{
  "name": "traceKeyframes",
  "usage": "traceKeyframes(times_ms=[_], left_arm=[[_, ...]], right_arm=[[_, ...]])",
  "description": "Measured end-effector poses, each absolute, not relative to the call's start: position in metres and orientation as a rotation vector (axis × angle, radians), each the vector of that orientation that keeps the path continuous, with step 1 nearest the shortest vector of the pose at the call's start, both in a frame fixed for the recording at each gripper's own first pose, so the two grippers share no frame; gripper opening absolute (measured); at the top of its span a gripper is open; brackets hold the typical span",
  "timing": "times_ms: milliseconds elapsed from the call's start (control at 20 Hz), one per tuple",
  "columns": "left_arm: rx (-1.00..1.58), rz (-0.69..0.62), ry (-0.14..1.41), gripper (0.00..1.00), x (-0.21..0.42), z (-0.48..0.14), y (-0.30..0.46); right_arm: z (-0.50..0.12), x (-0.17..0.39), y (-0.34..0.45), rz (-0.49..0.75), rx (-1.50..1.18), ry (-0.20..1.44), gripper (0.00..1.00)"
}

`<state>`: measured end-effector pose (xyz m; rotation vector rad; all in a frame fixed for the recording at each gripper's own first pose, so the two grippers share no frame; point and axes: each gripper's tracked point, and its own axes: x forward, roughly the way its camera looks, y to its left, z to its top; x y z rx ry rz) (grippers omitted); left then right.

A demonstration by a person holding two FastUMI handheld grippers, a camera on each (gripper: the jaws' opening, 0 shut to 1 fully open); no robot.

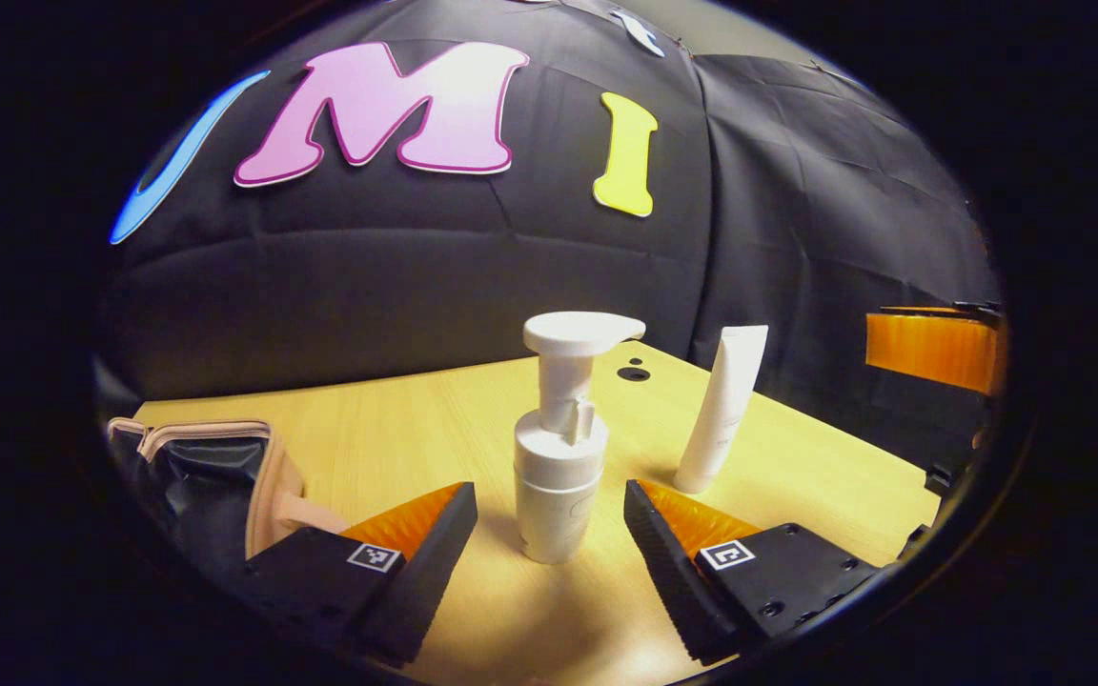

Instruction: First open the suitcase, pack the skin care products into it, and then close the suitcase.

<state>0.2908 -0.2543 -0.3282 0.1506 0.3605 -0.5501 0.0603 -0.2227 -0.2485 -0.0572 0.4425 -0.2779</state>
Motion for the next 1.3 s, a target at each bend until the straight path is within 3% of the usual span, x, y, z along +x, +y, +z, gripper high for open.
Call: traceKeyframes(times_ms=[300, 400, 500, 600, 1000, 1050, 1300], left_arm=[[0.158, -0.545, 0.351, 1.00, 0.330, -0.348, -0.286], [0.158, -0.530, 0.349, 0.96, 0.339, -0.352, -0.285], [0.176, -0.504, 0.335, 0.86, 0.348, -0.353, -0.279], [0.161, -0.513, 0.336, 0.66, 0.349, -0.353, -0.281], [0.112, -0.437, 0.298, 0.65, 0.336, -0.319, -0.243], [0.115, -0.436, 0.287, 0.68, 0.331, -0.310, -0.238], [0.079, -0.420, 0.297, 0.64, 0.305, -0.279, -0.209]], right_arm=[[-0.271, 0.067, -0.233, -0.283, -0.045, 0.466, 0.97], [-0.282, 0.073, -0.233, -0.284, -0.026, 0.478, 0.97], [-0.291, 0.081, -0.229, -0.275, -0.023, 0.484, 0.97], [-0.304, 0.088, -0.226, -0.256, -0.042, 0.501, 0.97], [-0.357, 0.123, -0.231, -0.301, -0.025, 0.547, 0.97], [-0.363, 0.130, -0.235, -0.315, -0.029, 0.549, 0.97], [-0.392, 0.151, -0.252, -0.379, -0.037, 0.567, 0.97]])
